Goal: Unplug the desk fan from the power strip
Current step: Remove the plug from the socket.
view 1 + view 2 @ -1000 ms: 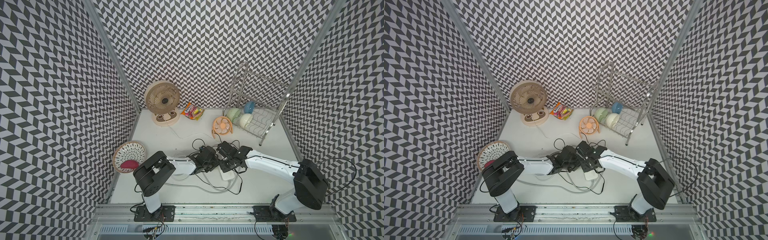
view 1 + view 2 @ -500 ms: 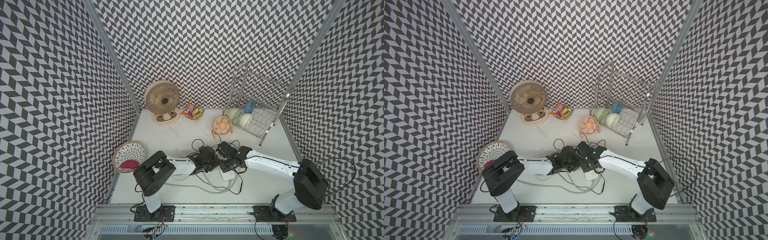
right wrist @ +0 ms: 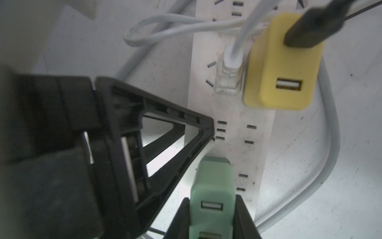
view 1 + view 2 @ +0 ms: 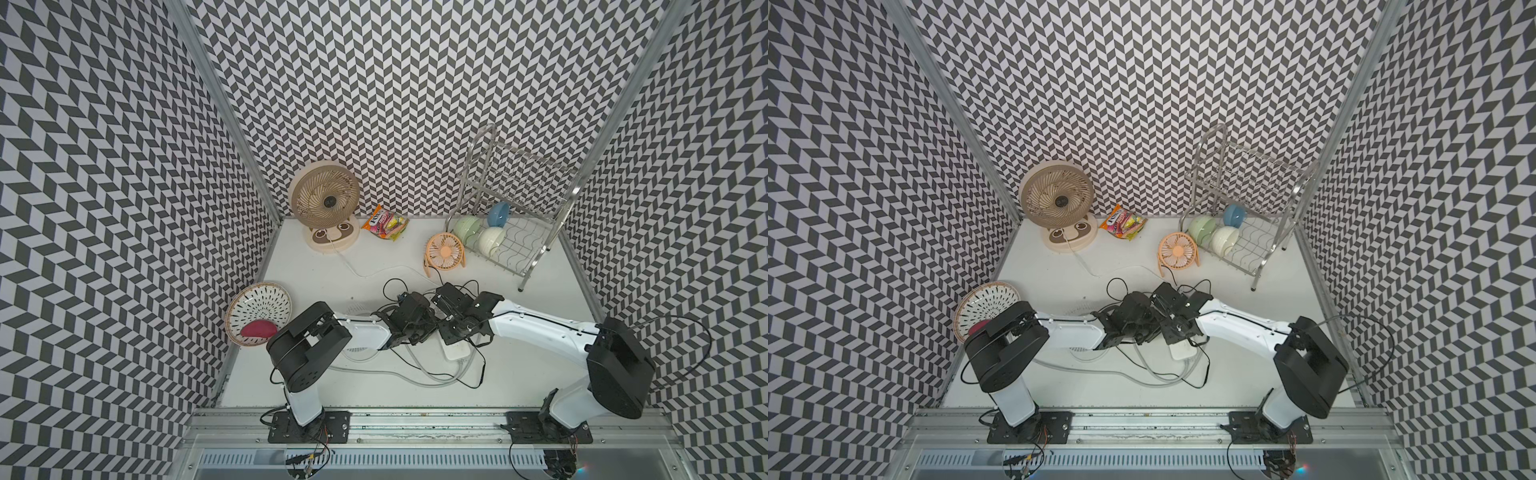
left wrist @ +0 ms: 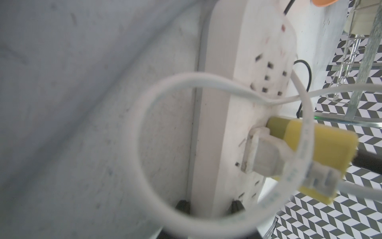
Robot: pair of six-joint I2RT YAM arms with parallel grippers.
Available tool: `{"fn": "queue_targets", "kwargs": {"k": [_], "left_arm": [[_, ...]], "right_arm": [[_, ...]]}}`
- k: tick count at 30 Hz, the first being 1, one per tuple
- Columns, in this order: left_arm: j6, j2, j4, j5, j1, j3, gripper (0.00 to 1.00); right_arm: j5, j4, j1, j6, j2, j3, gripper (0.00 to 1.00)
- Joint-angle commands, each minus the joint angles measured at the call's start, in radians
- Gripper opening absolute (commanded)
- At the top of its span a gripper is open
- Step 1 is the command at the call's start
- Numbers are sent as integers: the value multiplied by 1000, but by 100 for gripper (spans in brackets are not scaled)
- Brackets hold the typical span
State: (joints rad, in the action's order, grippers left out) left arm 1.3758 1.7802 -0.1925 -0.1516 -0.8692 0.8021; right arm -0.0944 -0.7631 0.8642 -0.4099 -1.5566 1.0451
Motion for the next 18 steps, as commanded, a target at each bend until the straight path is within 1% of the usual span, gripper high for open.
{"fn": "queue_targets", "kwargs": {"k": [1, 3, 4, 5, 6, 7, 8, 9, 10, 11, 13, 14, 15, 16, 17, 18], "left_arm": [[14, 85, 189, -5, -8, -46, 36], [14, 85, 190, -5, -8, -46, 36], [14, 85, 191, -5, -8, -45, 36], [14, 84, 193, -5, -8, -46, 36], [14, 83, 195, -5, -9, -46, 36], [16, 81, 195, -2, -8, -47, 36], [17, 81, 193, -2, -7, -49, 36], [17, 81, 193, -4, -7, -49, 36], [16, 83, 194, -7, -6, -48, 36], [14, 86, 195, -7, -4, -46, 36], [15, 89, 196, -8, -5, -43, 36], [15, 89, 196, -8, -5, -45, 36], [16, 91, 195, -10, -5, -46, 36], [16, 92, 196, -11, -5, -46, 36], [16, 92, 195, -13, -5, -46, 36], [16, 92, 195, -13, -5, -45, 36]], "right_arm": [[71, 104, 53, 30, 20, 113, 21], [214, 172, 53, 48, 41, 81, 22], [197, 206, 55, 25, 55, 73, 22], [129, 192, 60, 12, 51, 87, 22], [62, 138, 63, 9, 33, 113, 22], [48, 100, 62, 16, 16, 127, 21], [100, 115, 62, 33, 21, 118, 21], [187, 160, 62, 38, 41, 90, 22], [223, 215, 62, 16, 59, 65, 22], [186, 227, 63, -5, 66, 59, 22], [95, 159, 62, -21, 43, 83, 22], [118, 148, 61, -7, 35, 89, 22], [188, 178, 61, -1, 52, 72, 22], [241, 260, 61, -22, 82, 30, 22], [196, 278, 62, -41, 93, 12, 22], [123, 246, 63, -51, 87, 18, 22]]}}
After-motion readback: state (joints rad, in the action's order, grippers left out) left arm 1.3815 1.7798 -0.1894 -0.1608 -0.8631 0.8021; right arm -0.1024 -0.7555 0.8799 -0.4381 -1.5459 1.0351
